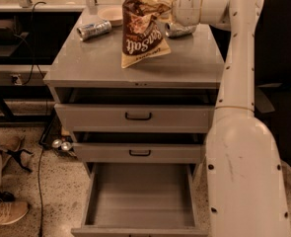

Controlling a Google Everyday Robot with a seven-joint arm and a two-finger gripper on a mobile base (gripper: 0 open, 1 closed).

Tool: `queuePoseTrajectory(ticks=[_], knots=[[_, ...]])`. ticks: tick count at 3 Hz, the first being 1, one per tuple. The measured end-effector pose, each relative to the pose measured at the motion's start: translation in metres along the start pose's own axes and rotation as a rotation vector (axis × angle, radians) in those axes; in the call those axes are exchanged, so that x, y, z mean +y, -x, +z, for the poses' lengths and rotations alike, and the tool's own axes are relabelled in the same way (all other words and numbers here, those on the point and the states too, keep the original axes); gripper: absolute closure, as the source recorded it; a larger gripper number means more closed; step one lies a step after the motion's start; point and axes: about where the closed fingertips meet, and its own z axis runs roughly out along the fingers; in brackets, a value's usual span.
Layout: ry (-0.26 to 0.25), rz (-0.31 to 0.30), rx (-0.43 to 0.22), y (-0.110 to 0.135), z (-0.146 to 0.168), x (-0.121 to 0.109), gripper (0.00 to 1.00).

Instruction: Pick brown chip bag from bottom drawer and place on counter

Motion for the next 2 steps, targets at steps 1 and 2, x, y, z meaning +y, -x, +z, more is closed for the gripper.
queuePoseTrajectory(ticks=[1, 2], knots=[[0.047, 0.019, -0.004, -0.0012, 0.0097, 0.0093, 0.74], [0.083, 0.042, -0.010, -0.0008, 0.0144, 0.0168, 0.52]])
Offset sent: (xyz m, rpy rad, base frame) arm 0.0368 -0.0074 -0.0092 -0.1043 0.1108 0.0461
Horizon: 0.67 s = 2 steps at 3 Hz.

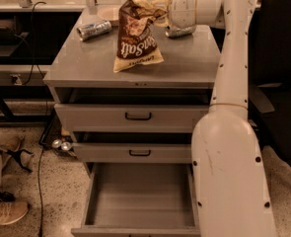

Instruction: Pick brown chip bag from bottom drawer and place on counter

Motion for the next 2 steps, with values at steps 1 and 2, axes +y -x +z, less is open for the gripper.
queuePoseTrajectory(ticks=[1, 2], knots=[[0.022, 0.022, -0.005, -0.0006, 0.0032, 0.0055, 0.28], [0.039, 0.050, -0.012, -0.0021, 0.0056, 0.0123, 0.00]])
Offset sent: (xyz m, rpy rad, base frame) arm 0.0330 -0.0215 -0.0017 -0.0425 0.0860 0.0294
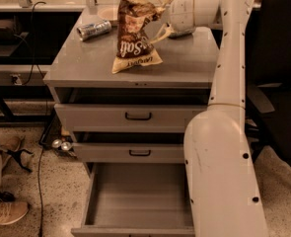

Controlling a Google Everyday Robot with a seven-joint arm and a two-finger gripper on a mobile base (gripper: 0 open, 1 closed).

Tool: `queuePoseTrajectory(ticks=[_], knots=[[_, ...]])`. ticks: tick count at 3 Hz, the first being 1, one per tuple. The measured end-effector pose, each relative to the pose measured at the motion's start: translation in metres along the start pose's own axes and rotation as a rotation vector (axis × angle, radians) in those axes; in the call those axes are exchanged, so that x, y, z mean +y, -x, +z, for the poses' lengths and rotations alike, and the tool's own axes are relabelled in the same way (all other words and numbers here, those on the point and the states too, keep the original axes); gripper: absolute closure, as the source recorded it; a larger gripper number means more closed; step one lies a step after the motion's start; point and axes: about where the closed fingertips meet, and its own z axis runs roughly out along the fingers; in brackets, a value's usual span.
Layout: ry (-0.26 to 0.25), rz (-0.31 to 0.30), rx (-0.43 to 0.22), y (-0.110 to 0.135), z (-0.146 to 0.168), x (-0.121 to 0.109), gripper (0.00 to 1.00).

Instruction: Pick brown chip bag from bottom drawer and place on counter

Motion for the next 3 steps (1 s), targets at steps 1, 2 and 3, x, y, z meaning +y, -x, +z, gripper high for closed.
queuePoseTrajectory(ticks=[1, 2, 3], knots=[[0.006, 0.016, -0.005, -0.001, 0.001, 0.004, 0.00], [-0.003, 0.046, -0.018, -0.003, -0.002, 0.008, 0.00], [-0.021, 0.091, 0.023, -0.019, -0.026, 0.017, 0.00]])
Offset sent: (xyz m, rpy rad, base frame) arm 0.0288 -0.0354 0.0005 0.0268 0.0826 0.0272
